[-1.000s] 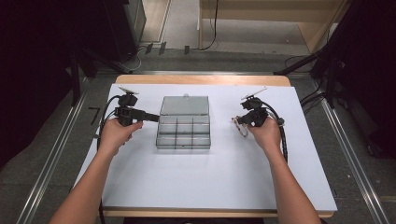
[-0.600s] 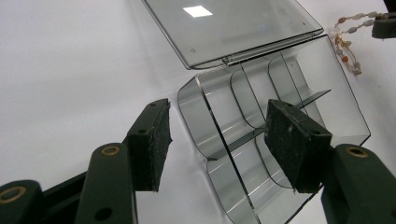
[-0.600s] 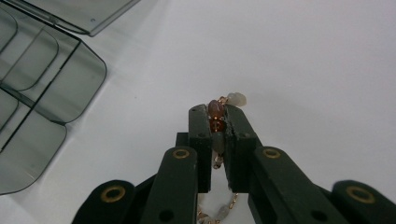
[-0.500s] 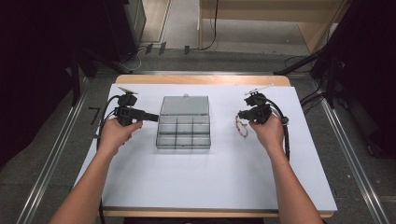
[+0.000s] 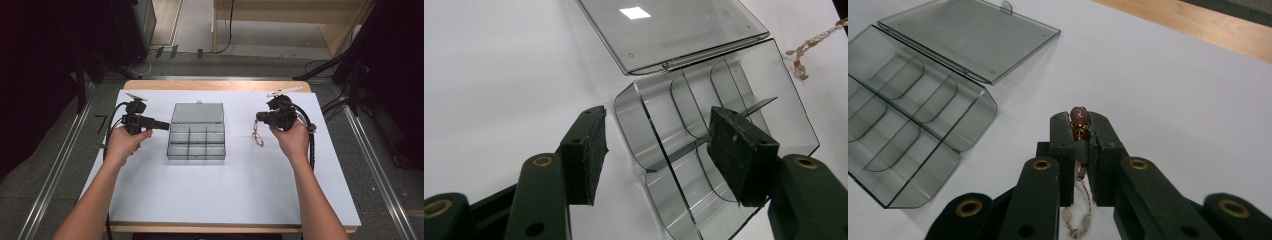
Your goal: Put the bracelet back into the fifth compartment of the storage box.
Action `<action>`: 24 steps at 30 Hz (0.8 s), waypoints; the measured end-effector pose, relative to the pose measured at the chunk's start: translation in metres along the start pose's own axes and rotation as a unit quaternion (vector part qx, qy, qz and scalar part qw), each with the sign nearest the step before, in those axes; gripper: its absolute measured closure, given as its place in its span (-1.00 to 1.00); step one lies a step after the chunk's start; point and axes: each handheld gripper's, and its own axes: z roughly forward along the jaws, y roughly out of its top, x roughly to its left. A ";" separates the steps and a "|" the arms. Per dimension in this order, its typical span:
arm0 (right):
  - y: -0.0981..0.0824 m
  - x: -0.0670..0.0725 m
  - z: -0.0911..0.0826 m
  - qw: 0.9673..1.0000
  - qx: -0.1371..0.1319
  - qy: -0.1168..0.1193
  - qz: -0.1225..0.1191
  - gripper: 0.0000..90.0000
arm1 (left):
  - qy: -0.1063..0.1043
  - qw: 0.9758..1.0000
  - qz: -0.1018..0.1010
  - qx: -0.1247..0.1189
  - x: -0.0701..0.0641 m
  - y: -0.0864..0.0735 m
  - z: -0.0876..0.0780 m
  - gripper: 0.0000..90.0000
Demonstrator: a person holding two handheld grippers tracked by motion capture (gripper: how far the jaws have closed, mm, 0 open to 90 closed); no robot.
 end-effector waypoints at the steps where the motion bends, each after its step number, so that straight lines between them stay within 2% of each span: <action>1: 0.001 0.001 -0.002 1.000 -0.003 0.001 0.000 0.88 | 0.000 1.000 0.000 0.000 0.000 0.000 0.000 -0.07; 14: 0.013 0.014 -0.026 0.998 -0.046 0.017 -0.026 0.88 | 0.000 1.000 -0.002 0.000 0.001 0.000 0.000 -0.07; 24: 0.023 0.028 -0.039 0.997 -0.065 0.032 -0.041 0.88 | -0.001 1.000 -0.001 -0.002 0.000 0.000 0.000 -0.07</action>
